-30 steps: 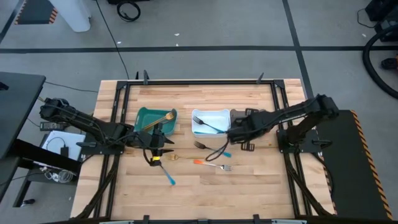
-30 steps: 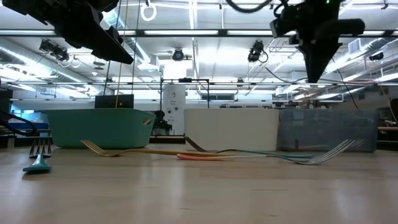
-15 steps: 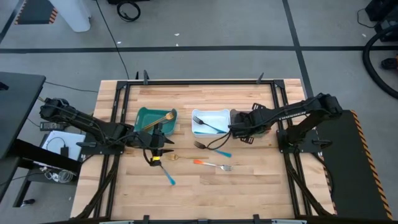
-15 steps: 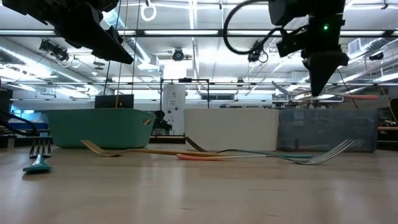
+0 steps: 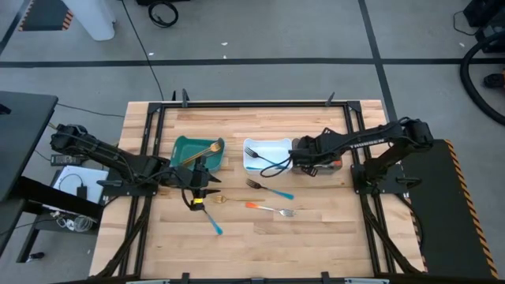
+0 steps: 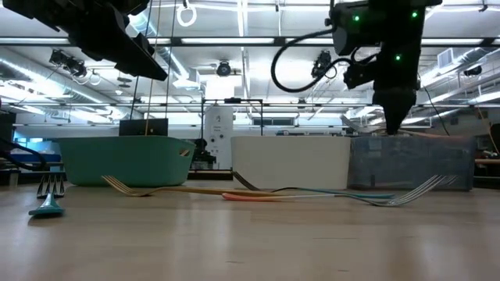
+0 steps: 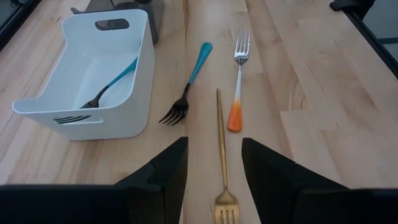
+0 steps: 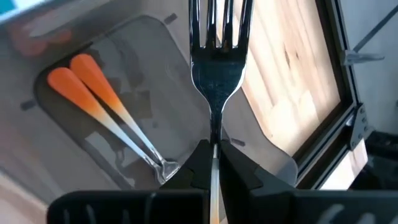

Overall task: Sort silverware by color (type)
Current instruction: Put the right orange fork into the transparent black bin

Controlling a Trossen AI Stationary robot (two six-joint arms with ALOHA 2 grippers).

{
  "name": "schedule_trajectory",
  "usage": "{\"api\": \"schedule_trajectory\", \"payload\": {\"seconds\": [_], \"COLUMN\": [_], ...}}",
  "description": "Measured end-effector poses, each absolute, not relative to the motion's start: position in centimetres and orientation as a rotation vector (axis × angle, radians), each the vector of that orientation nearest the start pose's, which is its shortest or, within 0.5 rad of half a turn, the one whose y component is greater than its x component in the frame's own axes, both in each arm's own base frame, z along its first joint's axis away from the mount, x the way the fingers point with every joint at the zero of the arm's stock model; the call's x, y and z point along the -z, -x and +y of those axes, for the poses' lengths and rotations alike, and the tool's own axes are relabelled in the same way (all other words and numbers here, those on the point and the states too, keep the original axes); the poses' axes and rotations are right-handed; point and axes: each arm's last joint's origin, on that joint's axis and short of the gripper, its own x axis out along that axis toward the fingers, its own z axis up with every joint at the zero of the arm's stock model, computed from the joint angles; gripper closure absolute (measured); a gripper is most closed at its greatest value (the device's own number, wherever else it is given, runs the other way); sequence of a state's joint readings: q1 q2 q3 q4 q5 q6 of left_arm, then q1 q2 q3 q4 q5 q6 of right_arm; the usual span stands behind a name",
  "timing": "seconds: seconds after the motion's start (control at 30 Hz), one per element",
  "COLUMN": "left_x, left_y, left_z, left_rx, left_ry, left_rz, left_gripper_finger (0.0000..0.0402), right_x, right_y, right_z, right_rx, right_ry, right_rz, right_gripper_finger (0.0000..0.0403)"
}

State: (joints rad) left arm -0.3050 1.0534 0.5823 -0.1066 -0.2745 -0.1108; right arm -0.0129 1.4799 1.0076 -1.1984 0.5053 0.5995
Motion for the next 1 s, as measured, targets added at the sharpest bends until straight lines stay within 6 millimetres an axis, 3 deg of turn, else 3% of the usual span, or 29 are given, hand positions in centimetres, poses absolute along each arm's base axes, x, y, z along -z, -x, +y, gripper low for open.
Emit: {"api": "schedule_trajectory", "payload": {"seconds": [0.63, 1.0], "left_x": [-22.3, -22.3], "left_y": [-20.7, -20.7], "left_z": [-5.7, -5.7], "left_rx": [0.0, -0.003], "left_ry": [-0.06, -0.049], "left_rz": [0.557, 0.557], "left_gripper_finger": [0.0241, 0.0241], "right_x": [-18.7, -18.6], "right_y": [-22.9, -22.9], "right_z": [-2.1, -2.0], "right_rx": [0.874, 0.859], "right_ry": [-0.193, -0.22], "right_rz": [1.373, 1.375], "right_gripper_finger": [0.0379, 0.0297]}}
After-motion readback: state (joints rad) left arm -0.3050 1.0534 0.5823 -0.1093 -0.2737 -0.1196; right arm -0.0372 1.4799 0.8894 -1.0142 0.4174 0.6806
